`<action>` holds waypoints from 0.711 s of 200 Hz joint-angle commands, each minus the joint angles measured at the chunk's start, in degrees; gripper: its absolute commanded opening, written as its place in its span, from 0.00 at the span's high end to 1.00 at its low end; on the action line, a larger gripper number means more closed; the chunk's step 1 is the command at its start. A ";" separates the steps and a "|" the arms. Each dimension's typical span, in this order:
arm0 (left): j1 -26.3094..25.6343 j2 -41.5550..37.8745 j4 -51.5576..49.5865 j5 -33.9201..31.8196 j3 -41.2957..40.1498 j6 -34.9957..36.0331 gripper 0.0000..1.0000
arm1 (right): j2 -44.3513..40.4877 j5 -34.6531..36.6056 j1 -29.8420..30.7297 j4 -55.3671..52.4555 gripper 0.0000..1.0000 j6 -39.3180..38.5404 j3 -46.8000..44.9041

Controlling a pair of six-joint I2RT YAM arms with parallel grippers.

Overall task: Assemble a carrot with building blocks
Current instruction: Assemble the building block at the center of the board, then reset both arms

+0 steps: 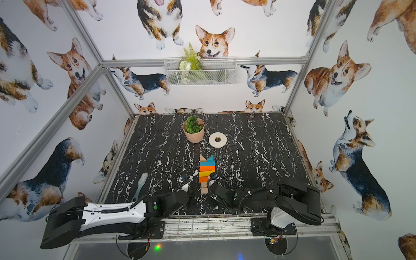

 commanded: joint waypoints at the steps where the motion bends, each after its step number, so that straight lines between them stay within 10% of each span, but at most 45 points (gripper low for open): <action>1: 0.15 -0.45 0.88 -0.57 -0.27 -0.66 0.79 | -0.79 -0.33 -0.02 -4.91 0.64 0.21 -0.06; 66: 3.43 -10.77 -12.46 -1.92 8.47 7.25 0.69 | -27.58 10.45 3.53 -29.14 0.38 -5.23 6.33; 113: 38.62 -13.37 -10.43 18.24 13.36 17.14 0.38 | -42.40 -11.12 -33.88 -41.00 0.35 -21.74 14.88; 142: 49.34 -6.20 -3.34 16.15 13.07 20.54 0.33 | -37.66 -18.50 -52.29 -39.94 0.24 -30.22 17.74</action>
